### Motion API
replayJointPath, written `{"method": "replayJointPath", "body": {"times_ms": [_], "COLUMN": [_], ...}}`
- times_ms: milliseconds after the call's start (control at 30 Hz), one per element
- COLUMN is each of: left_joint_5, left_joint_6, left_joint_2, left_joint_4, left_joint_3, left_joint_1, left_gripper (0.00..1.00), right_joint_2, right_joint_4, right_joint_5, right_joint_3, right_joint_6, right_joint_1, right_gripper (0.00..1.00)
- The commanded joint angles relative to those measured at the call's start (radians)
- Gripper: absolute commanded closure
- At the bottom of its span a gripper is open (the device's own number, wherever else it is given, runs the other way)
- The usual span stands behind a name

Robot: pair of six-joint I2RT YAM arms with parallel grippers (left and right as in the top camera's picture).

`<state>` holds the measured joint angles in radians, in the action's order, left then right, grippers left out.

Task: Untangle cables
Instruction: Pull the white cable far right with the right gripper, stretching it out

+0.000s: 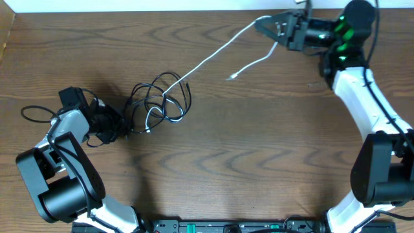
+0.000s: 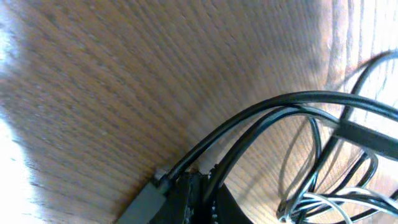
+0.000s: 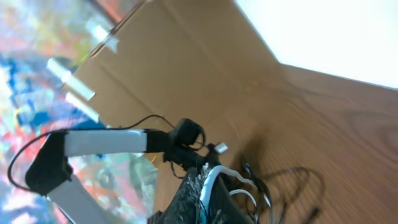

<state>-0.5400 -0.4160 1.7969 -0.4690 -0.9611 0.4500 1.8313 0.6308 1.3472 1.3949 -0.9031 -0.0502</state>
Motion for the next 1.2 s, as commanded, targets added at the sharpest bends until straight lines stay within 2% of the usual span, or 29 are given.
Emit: {"method": "replayJointPath", "body": {"times_ms": [0,133,333,467,533,767,833,967,1133,1167], "left_joint_5": [0.037,0.038,0.083,0.085,0.089,0.068,0.004,-0.323,-0.652,-0.672], "left_joint_6": [-0.017,-0.017,-0.031,-0.031,-0.031,-0.026,0.01,0.201,0.412,0.424], "left_joint_2": [0.0,0.0,0.0,0.0,0.0,0.0,0.0,0.0,0.0,0.0], "left_joint_4": [-0.005,-0.005,-0.005,-0.005,-0.005,-0.013,-0.009,0.037,0.067,0.067], "left_joint_3": [0.006,0.006,0.006,0.006,0.006,0.006,0.006,0.006,0.006,0.006], "left_joint_1": [0.007,0.009,0.012,0.012,0.016,0.067,0.075,0.071,0.071,0.071], "left_gripper": [0.93,0.92,0.92,0.93,0.92,0.92,0.93,0.93,0.92,0.92], "right_joint_2": [-0.025,-0.025,-0.025,-0.025,-0.025,-0.025,-0.025,-0.025,-0.025,-0.025], "right_joint_4": [-0.06,-0.248,-0.697,-0.949,-1.094,-1.29,-1.318,-1.362,-1.424,-1.427], "right_joint_5": [0.01,0.007,-0.105,-0.32,-0.52,-0.917,-0.974,-1.077,-1.321,-1.337], "right_joint_3": [0.004,0.004,0.004,0.004,0.004,0.004,0.004,0.004,0.004,0.004], "right_joint_6": [0.035,0.145,0.452,0.608,0.676,0.7,0.712,0.727,0.729,0.729], "right_joint_1": [0.078,0.158,0.247,0.285,0.307,0.337,0.336,0.336,0.336,0.336], "right_gripper": [0.99,0.99,0.99,0.99,0.99,0.99,0.99,0.99,0.99,0.99]}}
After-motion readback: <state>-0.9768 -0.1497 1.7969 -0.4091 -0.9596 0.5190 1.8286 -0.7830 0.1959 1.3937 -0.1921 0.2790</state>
